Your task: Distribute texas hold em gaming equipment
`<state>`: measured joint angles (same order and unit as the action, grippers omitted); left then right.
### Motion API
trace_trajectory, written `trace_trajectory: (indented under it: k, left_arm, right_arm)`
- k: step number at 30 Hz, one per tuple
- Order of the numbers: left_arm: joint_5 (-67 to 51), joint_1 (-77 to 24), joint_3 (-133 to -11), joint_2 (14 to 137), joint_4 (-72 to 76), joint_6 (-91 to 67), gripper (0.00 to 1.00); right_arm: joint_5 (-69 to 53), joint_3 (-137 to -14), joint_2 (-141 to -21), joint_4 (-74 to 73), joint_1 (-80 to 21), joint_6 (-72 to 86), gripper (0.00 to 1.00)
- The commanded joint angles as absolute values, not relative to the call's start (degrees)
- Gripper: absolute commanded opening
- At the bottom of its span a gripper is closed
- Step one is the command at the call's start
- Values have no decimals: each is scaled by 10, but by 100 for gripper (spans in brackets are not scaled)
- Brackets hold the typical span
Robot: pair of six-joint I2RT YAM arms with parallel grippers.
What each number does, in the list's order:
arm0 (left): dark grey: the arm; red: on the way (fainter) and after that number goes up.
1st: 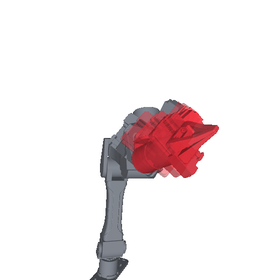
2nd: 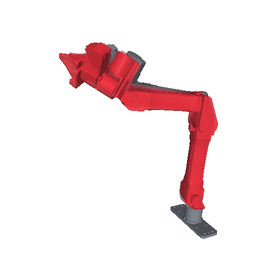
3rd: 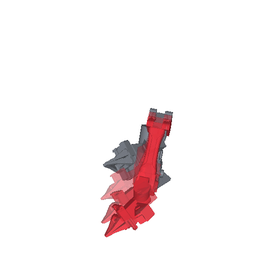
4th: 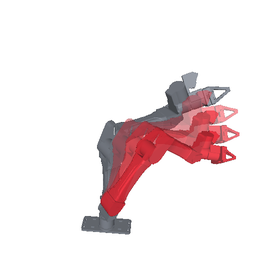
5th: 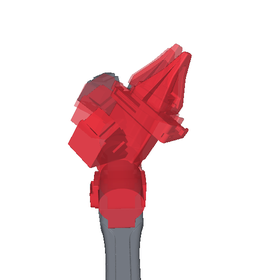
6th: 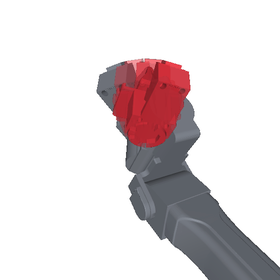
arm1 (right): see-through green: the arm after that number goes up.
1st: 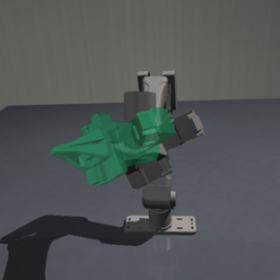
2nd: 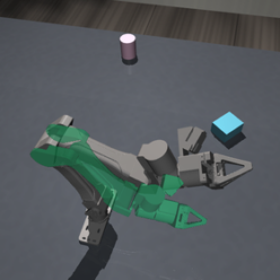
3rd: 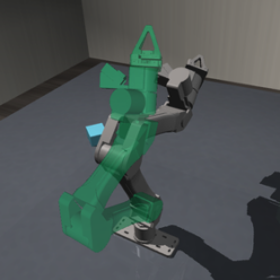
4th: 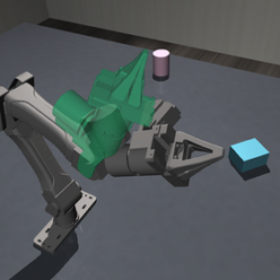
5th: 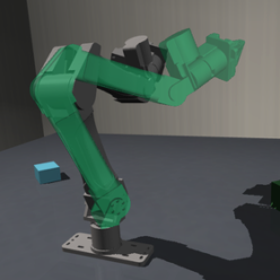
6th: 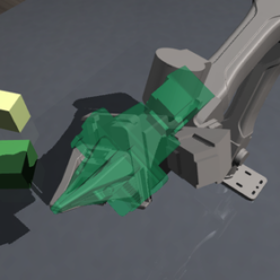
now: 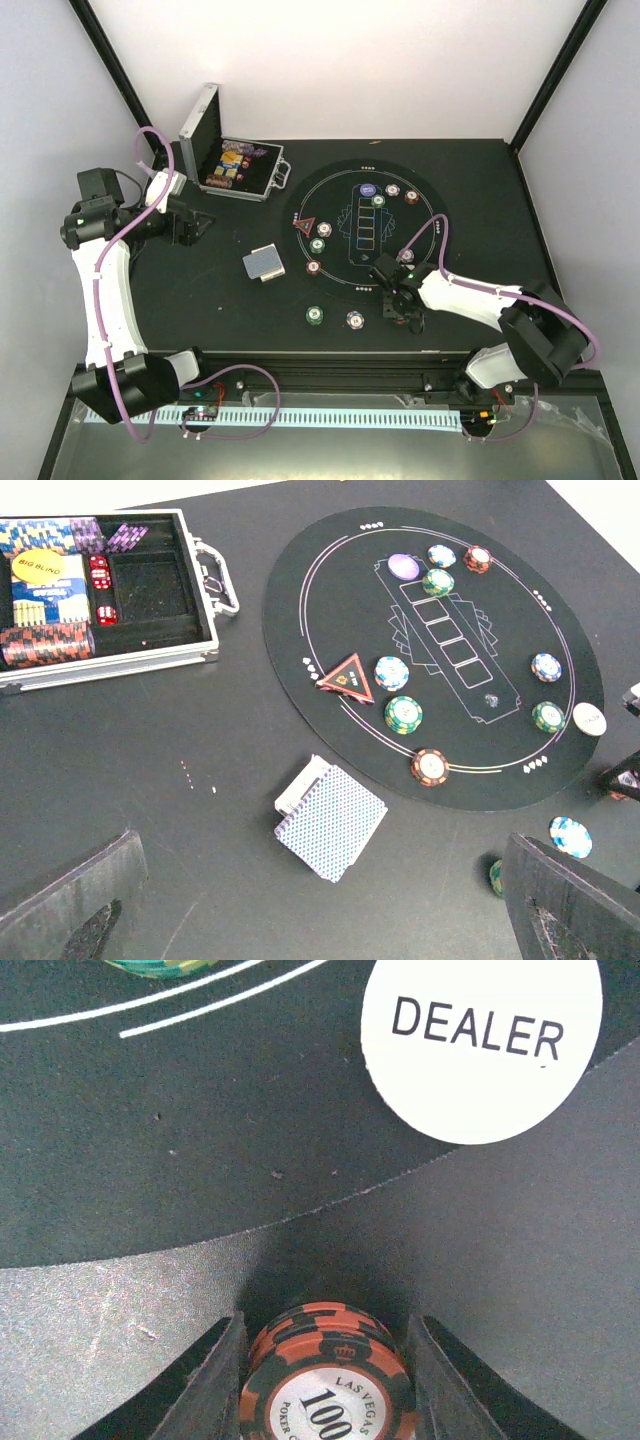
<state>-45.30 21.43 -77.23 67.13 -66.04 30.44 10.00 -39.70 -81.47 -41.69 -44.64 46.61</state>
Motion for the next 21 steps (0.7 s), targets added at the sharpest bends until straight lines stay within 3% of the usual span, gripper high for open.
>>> trace_trajectory:
  k: [1, 3, 5, 14, 21]
  left_arm:
    - [-465, 220, -786, 663, -661, 309, 99]
    - [-465, 220, -787, 663, -661, 310, 99]
    - [-465, 220, -788, 663, -661, 310, 99]
    - [-462, 220, -792, 663, -667, 311, 99]
    - [-459, 220, -792, 664, -677, 323, 99]
  right_arm:
    - [106, -398, -804, -425, -444, 468, 20]
    - [107, -411, -792, -441, -441, 461, 8]
    - [120, -435, -778, -461, -434, 453, 3]
    - [127, -545, -745, -521, -309, 358, 4]
    - [111, -626, -842, -499, -188, 294, 7]
